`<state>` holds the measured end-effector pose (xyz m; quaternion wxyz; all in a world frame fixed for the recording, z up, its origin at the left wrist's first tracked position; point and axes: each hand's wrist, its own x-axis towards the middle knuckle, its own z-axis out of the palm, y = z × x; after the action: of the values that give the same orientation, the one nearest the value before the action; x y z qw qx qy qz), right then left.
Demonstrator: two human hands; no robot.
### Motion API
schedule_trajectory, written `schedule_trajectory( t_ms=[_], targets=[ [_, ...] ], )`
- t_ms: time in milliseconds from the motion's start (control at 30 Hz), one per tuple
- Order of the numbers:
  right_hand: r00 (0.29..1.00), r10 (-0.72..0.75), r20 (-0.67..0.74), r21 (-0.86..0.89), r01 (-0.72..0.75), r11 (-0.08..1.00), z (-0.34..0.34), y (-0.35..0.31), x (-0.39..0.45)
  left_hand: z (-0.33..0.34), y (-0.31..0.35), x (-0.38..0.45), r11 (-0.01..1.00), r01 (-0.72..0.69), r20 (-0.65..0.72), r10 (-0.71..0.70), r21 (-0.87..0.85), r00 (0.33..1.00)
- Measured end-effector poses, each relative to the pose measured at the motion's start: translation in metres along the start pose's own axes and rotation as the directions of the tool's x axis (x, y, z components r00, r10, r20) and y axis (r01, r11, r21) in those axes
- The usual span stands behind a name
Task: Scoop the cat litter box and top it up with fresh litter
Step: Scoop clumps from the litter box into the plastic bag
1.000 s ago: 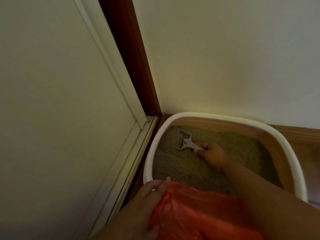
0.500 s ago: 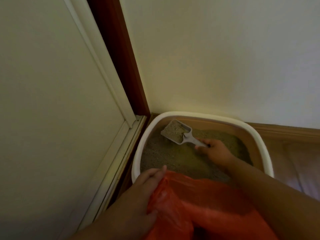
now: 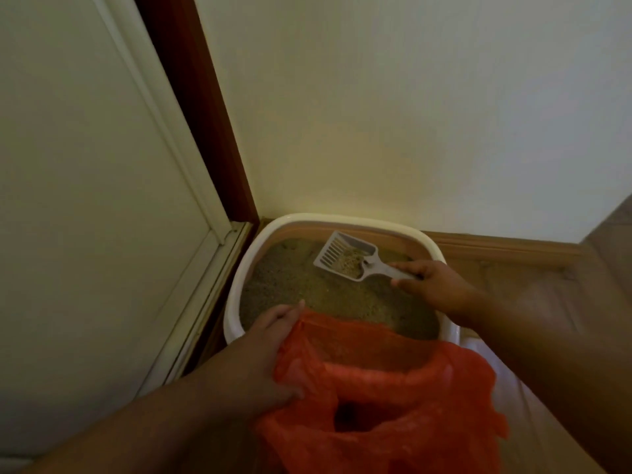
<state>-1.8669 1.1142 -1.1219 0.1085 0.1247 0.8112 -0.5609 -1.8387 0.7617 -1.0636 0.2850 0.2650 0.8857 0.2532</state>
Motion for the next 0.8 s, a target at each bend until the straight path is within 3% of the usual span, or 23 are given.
schedule_trajectory(
  t_ms=[533,700,800],
  targets=[
    [0.998,-0.068,0.001,-0.063,0.068,0.996,-0.032,-0.019,-0.040,-0.005,0.012,-0.010,0.992,0.012,0.086,-0.023,0.127,0.996],
    [0.987,-0.147,0.058,-0.097,0.153,0.984,-0.046,-0.037,-0.046,-0.007,0.016,-0.011,0.993,-0.003,-0.014,0.005,0.121,1.000],
    [0.971,-0.176,0.163,-0.128,0.198,0.972,-0.056,-0.058,-0.054,-0.008,0.014,-0.009,0.995,-0.008,-0.069,0.016,0.104,0.998]
  ],
)
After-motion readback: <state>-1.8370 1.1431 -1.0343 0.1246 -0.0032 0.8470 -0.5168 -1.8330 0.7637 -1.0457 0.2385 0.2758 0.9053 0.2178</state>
